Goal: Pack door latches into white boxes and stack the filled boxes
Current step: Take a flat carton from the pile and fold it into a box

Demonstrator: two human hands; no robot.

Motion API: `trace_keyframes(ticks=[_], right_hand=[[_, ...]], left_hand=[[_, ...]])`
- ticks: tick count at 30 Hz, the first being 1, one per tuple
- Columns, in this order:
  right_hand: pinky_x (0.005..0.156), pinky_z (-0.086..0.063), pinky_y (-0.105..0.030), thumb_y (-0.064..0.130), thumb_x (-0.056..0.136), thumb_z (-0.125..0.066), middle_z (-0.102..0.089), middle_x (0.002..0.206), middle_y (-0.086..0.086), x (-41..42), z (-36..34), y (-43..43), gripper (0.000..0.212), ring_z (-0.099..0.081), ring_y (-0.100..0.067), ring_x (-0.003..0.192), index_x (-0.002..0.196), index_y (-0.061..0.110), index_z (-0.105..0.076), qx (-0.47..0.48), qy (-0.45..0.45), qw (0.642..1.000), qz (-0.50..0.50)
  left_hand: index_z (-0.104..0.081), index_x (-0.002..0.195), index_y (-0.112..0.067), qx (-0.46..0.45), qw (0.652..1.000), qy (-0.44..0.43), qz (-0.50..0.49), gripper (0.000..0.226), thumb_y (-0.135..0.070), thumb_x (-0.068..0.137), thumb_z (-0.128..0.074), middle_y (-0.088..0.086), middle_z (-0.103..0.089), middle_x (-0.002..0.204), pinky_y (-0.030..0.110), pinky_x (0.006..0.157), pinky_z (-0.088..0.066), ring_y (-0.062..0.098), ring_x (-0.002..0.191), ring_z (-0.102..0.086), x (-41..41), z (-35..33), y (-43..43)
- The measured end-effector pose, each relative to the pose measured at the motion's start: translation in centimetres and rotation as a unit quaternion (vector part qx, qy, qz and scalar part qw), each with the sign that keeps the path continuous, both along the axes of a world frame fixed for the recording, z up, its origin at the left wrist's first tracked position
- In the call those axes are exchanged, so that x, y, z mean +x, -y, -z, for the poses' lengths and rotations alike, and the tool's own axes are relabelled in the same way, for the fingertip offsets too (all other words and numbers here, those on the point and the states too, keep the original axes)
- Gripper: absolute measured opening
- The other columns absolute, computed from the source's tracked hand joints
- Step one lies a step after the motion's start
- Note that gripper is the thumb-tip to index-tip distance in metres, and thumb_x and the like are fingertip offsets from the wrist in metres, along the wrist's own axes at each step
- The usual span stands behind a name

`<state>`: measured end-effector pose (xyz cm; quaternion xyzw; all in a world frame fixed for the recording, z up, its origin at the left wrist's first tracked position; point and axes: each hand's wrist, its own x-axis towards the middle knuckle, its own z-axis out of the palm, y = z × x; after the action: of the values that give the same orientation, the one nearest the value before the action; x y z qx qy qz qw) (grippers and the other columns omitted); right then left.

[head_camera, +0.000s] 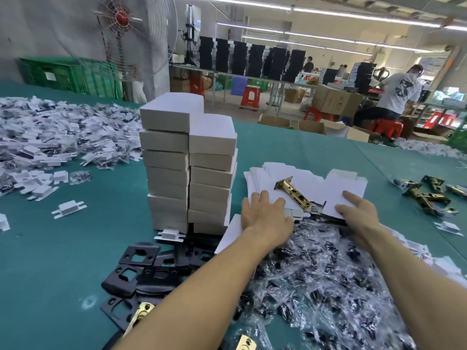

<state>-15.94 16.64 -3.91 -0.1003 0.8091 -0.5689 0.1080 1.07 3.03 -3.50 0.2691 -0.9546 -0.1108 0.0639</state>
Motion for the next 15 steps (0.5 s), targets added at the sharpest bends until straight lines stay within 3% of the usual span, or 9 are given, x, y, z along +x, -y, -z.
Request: trace_keyframes(ticks=[6, 11, 15], right_hand=[[0.119, -0.027, -0.04, 0.006, 0.097, -0.054, -0.04, 0.155, -0.007, 1.5, 0.0, -0.3, 0.058, -0.043, -0.029, 0.137, 0.152, 0.014, -0.037, 0.151, -0.106, 0.98, -0.074], [0.117, -0.026, -0.038, 0.012, 0.1, -0.052, -0.036, 0.157, -0.008, 2.1, -0.2, -0.8, 0.057, -0.038, -0.03, 0.141, 0.154, 0.011, -0.032, 0.224, -0.142, 0.959, -0.101], [0.118, -0.024, -0.039, 0.015, 0.101, -0.051, -0.033, 0.159, -0.008, 2.7, 0.0, -1.1, 0.058, -0.034, -0.03, 0.144, 0.155, 0.012, -0.029, 0.229, -0.16, 0.956, -0.094]], left_hand=[[-0.036, 0.146, -0.016, -0.014, 0.998, -0.056, 0.026, 0.06, -0.041, 0.093, -0.051, 0.011, -0.049, 0.141, 0.045, 0.112, -0.028, 0.03, 0.131, -0.041, -2.0, -0.2, -0.3], [-0.035, 0.15, -0.026, -0.025, 0.996, -0.054, 0.071, 0.054, -0.039, 0.097, -0.041, 0.002, -0.043, 0.153, 0.047, 0.111, -0.027, 0.027, 0.137, -0.036, -3.0, 0.4, -0.2], [-0.036, 0.149, -0.033, -0.047, 0.995, -0.024, 0.083, 0.052, -0.043, 0.099, -0.036, -0.002, -0.039, 0.155, 0.051, 0.109, -0.025, 0.027, 0.136, -0.034, -3.5, 0.5, -0.4]])
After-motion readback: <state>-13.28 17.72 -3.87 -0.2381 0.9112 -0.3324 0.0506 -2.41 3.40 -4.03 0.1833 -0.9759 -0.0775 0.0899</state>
